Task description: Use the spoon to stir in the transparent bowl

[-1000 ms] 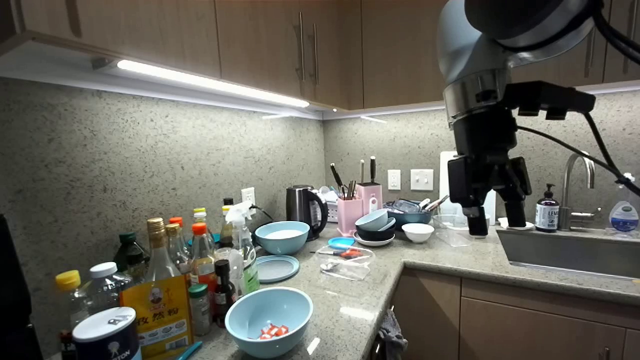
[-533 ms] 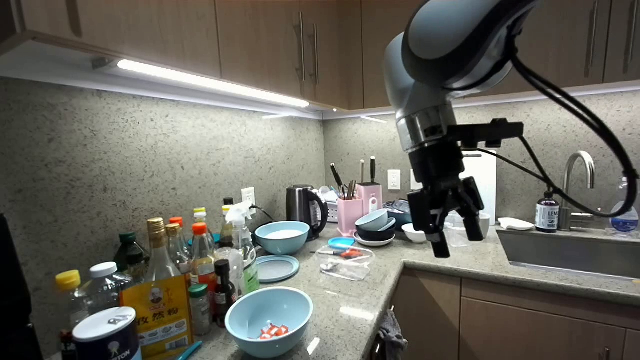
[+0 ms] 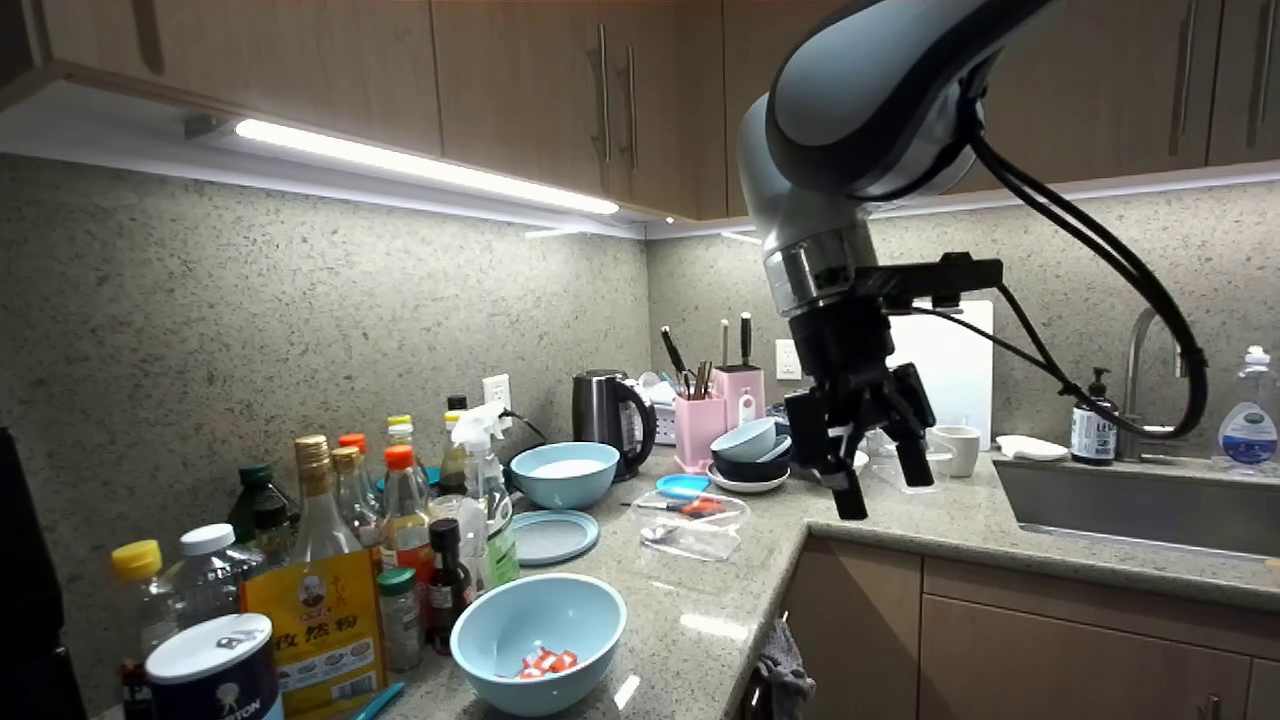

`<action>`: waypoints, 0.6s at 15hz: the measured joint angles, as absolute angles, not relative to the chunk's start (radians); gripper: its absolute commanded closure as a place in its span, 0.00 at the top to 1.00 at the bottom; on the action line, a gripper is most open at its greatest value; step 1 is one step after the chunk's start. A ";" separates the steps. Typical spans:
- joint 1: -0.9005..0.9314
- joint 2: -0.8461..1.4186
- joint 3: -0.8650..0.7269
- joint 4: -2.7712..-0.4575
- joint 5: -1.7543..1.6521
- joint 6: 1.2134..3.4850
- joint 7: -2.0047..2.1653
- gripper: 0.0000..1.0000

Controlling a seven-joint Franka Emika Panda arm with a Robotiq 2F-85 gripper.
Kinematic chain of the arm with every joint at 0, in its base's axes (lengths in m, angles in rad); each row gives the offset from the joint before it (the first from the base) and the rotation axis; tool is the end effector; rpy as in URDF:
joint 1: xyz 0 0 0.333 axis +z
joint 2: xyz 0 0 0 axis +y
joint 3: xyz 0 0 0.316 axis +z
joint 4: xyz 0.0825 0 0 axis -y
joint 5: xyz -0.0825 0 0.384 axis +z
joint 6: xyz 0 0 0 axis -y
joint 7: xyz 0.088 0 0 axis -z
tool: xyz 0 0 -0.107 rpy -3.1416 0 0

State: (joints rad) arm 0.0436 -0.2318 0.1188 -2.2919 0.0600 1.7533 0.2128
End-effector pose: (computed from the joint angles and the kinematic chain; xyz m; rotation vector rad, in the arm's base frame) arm 0.4304 0.0770 0.4225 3.0748 -0.1197 -0.4779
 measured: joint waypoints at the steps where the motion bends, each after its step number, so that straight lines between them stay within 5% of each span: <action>1: 0.043 -0.224 0.114 -2.292 0.059 1.781 0.213 1.00; 9: 0.014 0.075 0.034 -2.100 -0.044 1.935 0.218 1.00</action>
